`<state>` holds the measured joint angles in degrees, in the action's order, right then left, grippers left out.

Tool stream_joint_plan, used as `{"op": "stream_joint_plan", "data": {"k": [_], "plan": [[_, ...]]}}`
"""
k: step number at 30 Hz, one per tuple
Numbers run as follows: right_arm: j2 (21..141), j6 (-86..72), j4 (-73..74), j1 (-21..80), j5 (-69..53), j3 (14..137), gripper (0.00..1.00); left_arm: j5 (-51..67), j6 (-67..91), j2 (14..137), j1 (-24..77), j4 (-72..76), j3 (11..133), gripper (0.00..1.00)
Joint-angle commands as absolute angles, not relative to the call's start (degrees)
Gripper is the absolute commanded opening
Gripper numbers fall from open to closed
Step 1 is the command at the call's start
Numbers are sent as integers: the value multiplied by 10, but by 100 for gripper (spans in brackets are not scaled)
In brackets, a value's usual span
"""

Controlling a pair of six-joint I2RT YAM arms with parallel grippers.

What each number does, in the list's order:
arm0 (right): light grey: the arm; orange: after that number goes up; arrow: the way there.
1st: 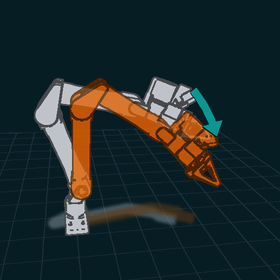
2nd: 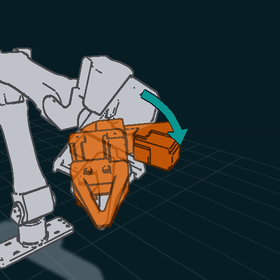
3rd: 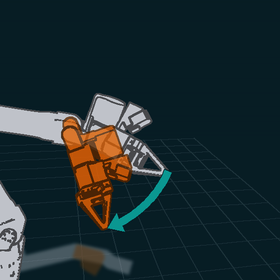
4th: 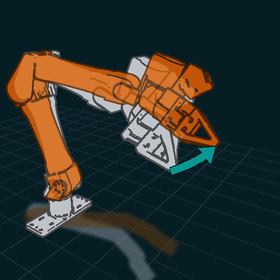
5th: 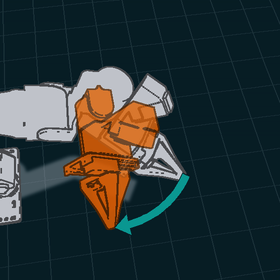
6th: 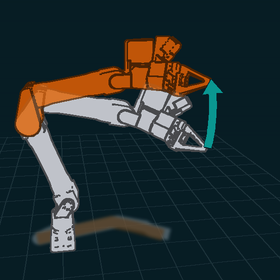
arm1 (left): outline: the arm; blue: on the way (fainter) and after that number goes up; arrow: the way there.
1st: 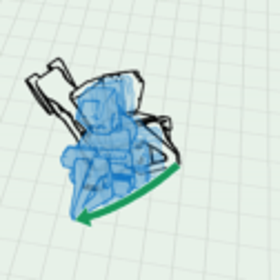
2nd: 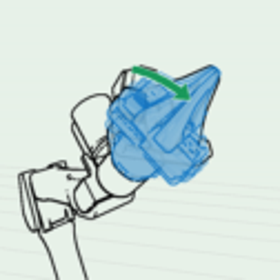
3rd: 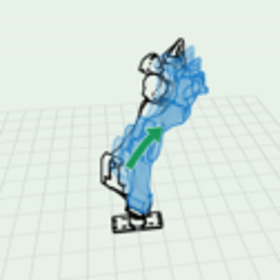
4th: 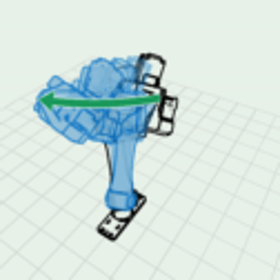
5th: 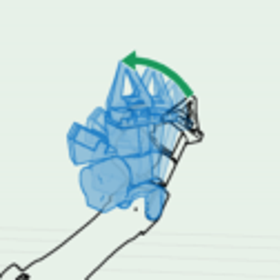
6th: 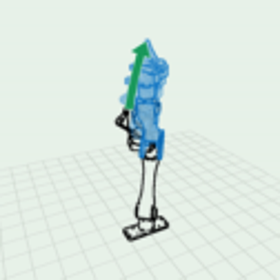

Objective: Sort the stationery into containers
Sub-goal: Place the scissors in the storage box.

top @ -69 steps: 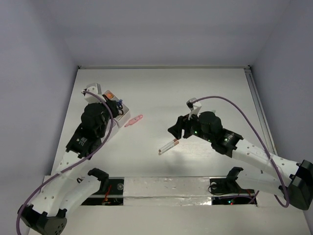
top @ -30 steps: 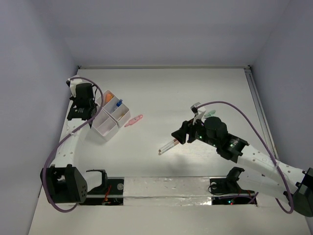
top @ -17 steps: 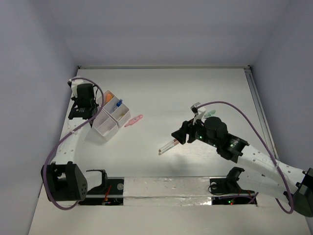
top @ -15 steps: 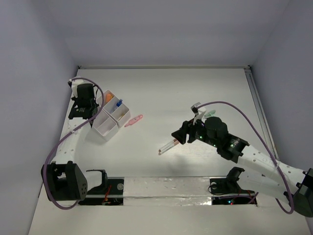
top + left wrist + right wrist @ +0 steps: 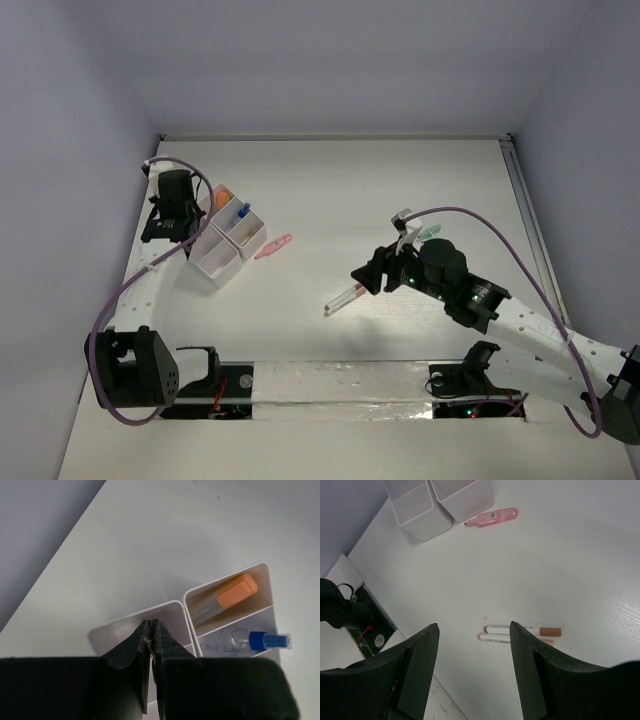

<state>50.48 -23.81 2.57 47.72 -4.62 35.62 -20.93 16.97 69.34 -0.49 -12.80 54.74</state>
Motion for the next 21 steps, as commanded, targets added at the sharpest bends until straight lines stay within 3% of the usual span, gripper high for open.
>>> {"op": "stream_joint_plan", "data": {"k": [1, 12, 21], "plan": [[495, -236, 6, 483, -49, 353, 64, -171, 157, 684, -9, -89, 537, 0], [506, -236, 6, 483, -49, 353, 64, -22, 60, 625, -25, -81, 535, 0], [503, -236, 6, 483, -46, 352, 64, 219, 17, 652, -121, -69, 548, 0]]}}
